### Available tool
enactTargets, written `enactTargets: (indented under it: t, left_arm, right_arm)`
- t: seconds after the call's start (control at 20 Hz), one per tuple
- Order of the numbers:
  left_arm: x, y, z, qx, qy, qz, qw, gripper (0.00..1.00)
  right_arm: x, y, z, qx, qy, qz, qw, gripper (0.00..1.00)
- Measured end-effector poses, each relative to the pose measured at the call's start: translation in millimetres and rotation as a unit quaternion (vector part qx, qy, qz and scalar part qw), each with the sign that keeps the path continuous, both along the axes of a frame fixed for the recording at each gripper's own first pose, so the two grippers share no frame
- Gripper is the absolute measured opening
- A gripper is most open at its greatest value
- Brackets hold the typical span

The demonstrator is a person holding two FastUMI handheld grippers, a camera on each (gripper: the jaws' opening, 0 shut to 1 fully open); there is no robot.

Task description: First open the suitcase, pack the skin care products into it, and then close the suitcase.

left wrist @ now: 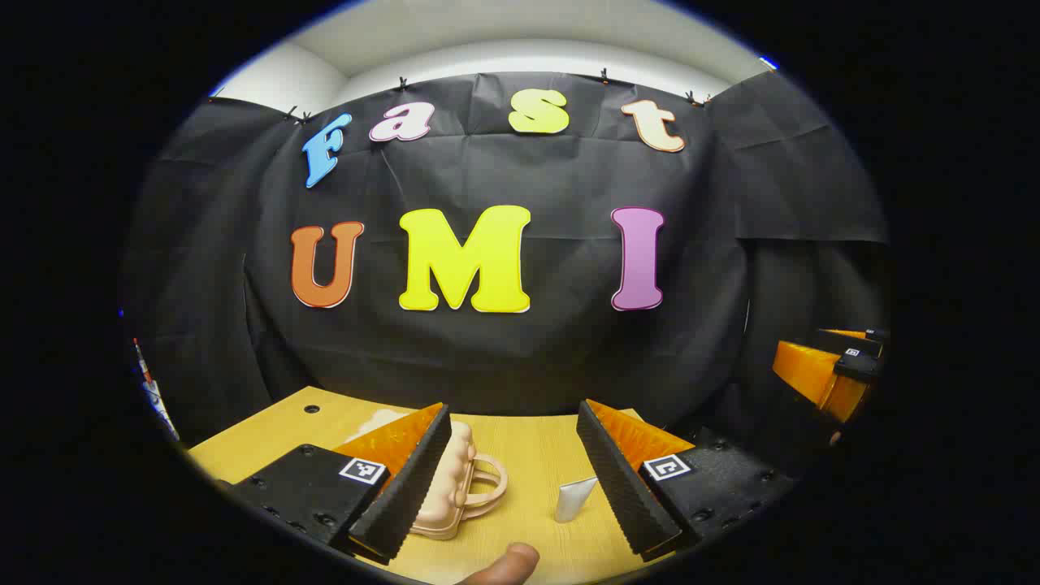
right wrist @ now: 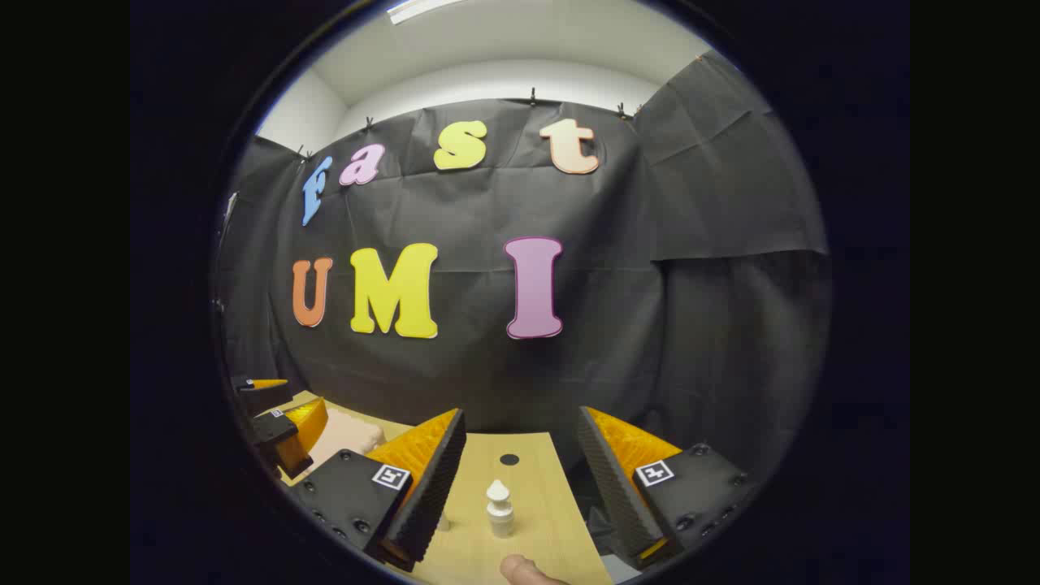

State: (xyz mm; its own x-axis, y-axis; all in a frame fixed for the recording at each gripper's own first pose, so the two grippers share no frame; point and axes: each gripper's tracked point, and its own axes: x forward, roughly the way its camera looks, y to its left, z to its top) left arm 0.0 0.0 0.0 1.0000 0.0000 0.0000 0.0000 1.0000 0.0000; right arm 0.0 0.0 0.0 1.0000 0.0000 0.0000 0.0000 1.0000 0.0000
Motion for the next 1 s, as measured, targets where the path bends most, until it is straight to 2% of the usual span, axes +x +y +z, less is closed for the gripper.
enactTargets:
  t: [0.15, 0.8, 1.0]
  left_arm:
    - [-1.2, -3.6, 2.6, 0.007, -0.005, -0.005, 1.0, 0.99]
    - [1.7, -5.8, -1.9, 0.007, -0.003, -0.012, 1.0, 0.99]
    - [10.5, 1.3, -24.2, 0.026, 0.002, -0.015, 1.0, 0.99]
  right_arm:
    - [1.3, 2.1, 2.4, -0.008, -0.003, 0.0, 1.0, 0.8]
    - [4.4, 6.8, -3.5, -0.014, 0.005, 0.006, 1.0, 0.82]
    - [4.3, 3.3, -5.9, -0.025, 0.005, -0.001, 1.0, 0.82]
